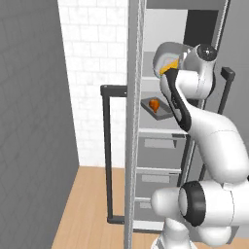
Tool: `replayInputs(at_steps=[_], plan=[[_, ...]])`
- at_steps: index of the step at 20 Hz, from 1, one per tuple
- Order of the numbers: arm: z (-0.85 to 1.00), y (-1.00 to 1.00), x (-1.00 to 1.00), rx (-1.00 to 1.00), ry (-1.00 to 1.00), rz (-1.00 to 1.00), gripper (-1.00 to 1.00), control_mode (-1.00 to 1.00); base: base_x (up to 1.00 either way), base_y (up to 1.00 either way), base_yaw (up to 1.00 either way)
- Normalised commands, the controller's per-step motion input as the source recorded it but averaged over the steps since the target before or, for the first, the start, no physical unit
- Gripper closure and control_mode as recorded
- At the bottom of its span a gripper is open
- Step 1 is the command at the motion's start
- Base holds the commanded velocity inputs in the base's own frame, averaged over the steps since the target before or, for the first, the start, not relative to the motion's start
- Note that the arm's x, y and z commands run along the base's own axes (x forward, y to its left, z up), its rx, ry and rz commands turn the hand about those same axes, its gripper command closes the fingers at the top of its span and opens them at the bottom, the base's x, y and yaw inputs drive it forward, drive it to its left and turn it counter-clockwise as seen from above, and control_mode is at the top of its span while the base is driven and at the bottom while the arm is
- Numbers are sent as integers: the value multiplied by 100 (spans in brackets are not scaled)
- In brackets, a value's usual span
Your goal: Take the meat container that has the chicken drumstick and place it on the second highest rack of the freezer. Then take the vegetable container that has the cucumber and corn and place it on the highest rack of the freezer.
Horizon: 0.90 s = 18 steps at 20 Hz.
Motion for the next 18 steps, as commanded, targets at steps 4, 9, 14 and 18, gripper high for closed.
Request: replayInputs(at_steps=[4, 9, 14, 18], plan=[[7, -46, 54, 0, 5, 3, 100, -100, 0, 0, 0], [1, -37, 54, 0, 4, 4, 100, -100, 0, 0, 0], [0, -6, 65, 0, 1, 1, 100, -100, 0, 0, 0], [0, -7, 53, 0, 0, 0, 100, -100, 0, 0, 0]])
